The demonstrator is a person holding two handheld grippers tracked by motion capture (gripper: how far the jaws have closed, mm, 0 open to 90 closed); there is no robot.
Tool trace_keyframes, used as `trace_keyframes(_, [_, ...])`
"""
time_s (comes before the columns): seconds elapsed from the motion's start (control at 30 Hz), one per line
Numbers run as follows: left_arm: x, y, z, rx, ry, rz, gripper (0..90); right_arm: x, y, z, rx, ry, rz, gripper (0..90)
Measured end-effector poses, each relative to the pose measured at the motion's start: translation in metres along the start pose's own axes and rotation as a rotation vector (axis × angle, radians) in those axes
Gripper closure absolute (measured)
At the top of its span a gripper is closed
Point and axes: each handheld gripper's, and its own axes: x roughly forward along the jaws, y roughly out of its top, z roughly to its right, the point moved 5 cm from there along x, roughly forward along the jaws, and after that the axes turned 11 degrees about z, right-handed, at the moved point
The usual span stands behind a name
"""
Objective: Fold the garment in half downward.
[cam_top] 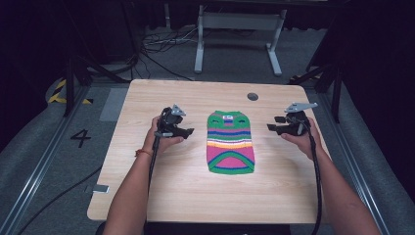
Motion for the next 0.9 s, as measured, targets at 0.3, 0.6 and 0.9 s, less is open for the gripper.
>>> trace_keyframes(0.3, [0.028, 0.02, -0.003, -0.015, 0.009, 0.013, 33.3, 0.035, 0.014, -0.005, 0.002, 0.024, 0.01, 50.8])
trace_keyframes(0.6, [0.052, 0.03, -0.008, -0.039, 0.036, 0.001, 35.7, 0.069, 0.021, -0.01, -0.003, 0.031, -0.008, 52.0])
trace_keyframes(0.9, [0.078, 0.036, -0.001, -0.057, 0.037, -0.013, 35.7, 0.094, 0.017, -0.006, -0.006, 0.004, -0.042, 53.7])
